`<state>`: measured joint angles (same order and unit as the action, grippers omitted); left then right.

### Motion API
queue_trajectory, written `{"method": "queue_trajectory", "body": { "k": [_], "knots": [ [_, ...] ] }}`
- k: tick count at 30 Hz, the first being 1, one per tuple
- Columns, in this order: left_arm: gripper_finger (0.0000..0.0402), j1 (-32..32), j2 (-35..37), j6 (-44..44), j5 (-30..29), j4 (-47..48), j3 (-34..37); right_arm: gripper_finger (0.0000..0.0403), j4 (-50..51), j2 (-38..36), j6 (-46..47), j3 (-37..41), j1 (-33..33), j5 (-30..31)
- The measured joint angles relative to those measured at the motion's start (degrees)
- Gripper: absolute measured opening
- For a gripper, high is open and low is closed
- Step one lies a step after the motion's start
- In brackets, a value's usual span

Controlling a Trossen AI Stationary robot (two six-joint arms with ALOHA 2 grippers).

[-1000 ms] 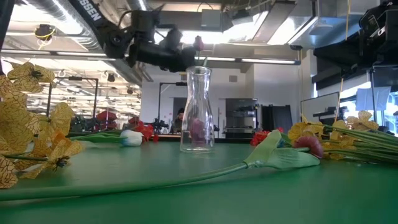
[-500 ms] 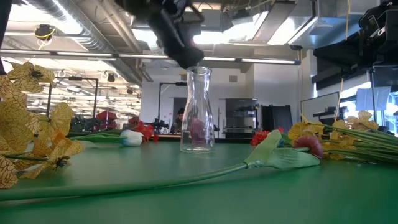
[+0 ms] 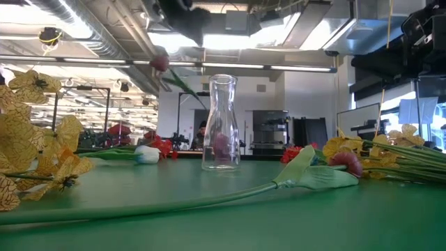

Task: Sort flowers into vase by color
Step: Put the left red flowers into the pink vase

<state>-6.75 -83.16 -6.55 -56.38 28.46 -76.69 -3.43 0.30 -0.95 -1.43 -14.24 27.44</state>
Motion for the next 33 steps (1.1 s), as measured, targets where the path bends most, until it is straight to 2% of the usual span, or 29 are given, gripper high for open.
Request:
{"method": "queue_trajectory", "body": {
  "k": [7,11,17,22,33],
  "knots": [
    [0.0256,-0.5,5.0,0.1,-0.2,1.0,0.0,0.0014,0.3,0.0,0.0,0.0,0.0,0.0],
    [0.0256,-3.2,7.6,3.8,0.5,7.4,0.0,0.0014,0.3,0.0,0.0,0.0,0.0,0.0],
    [0.0256,-10.5,10.4,15.6,10.8,24.7,0.0,0.0014,0.4,0.0,0.0,0.0,0.0,0.0],
    [0.0256,-16.4,10.8,18.1,22.4,31.6,0.0,0.0014,0.4,0.0,0.0,0.0,0.0,0.0],
    [0.0256,-21.8,13.7,15.2,24.3,32.6,0.6,0.0014,0.4,0.0,0.0,0.0,0.0,0.0]
  ]
}}
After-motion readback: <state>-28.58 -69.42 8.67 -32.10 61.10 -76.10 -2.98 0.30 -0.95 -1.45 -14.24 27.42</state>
